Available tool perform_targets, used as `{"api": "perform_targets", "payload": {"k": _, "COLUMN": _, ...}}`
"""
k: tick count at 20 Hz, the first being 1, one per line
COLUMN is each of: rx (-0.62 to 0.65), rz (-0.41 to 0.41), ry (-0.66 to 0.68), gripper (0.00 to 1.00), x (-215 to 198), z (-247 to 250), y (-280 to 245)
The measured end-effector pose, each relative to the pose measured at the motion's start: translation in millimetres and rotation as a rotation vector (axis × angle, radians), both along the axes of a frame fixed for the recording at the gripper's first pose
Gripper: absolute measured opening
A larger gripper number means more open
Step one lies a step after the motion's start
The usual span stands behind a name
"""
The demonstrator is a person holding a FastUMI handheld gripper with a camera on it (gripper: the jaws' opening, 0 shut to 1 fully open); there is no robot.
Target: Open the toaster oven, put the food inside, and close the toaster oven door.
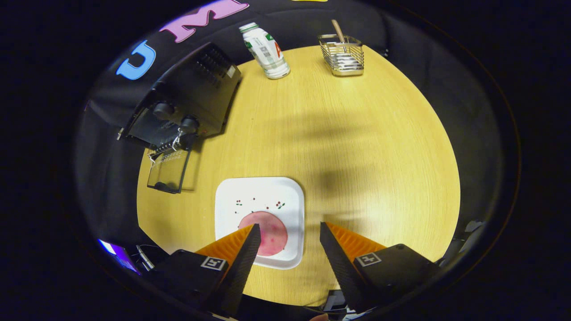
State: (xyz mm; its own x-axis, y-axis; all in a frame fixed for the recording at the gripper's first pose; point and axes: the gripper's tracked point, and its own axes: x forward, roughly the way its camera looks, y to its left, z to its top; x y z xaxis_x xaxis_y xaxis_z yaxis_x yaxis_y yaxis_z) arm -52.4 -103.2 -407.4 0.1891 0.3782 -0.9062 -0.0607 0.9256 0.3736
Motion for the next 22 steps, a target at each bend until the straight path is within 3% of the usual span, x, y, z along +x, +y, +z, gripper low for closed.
{"api": "perform_targets", "payload": {"k": 2, "rx": -0.016, "rz": 0.007, "ry": 0.049, "gripper": 0.82, "x": -0.5, "z": -12.8, "y": 0.4}}
{"api": "perform_targets", "payload": {"k": 3, "rx": -0.023, "rz": 0.006, "ry": 0.07, "gripper": 0.71, "x": -1.3, "z": -18.2, "y": 1.3}}
{"api": "perform_targets", "payload": {"k": 4, "rx": -0.033, "rz": 0.013, "ry": 0.091, "gripper": 0.66, "x": -1.9, "z": -22.6, "y": 1.4}}
{"api": "perform_targets", "payload": {"k": 6, "rx": -0.082, "rz": 0.032, "ry": 0.103, "gripper": 0.65, "x": -3.1, "z": -37.4, "y": -3.2}}
{"api": "perform_targets", "payload": {"k": 8, "rx": -0.076, "rz": 0.024, "ry": 0.113, "gripper": 0.22, "x": -0.4, "z": -29.0, "y": -4.2}}
{"api": "perform_targets", "payload": {"k": 10, "rx": -0.06, "rz": 0.027, "ry": 0.121, "gripper": 0.18, "x": 1.6, "z": -36.5, "y": 1.1}}
{"api": "perform_targets", "payload": {"k": 12, "rx": 0.0, "rz": 0.034, "ry": 0.137, "gripper": 0.07, "x": -3.3, "z": -33.3, "y": 1.1}}
{"api": "perform_targets", "payload": {"k": 17, "rx": 0.146, "rz": -0.049, "ry": 0.145, "gripper": 0.05, "x": -6.1, "z": -29.1, "y": 2.4}}
{"api": "perform_targets", "payload": {"k": 22, "rx": 0.3, "rz": -0.209, "ry": 0.161, "gripper": 0.05, "x": -13.6, "z": -19.0, "y": 6.7}}
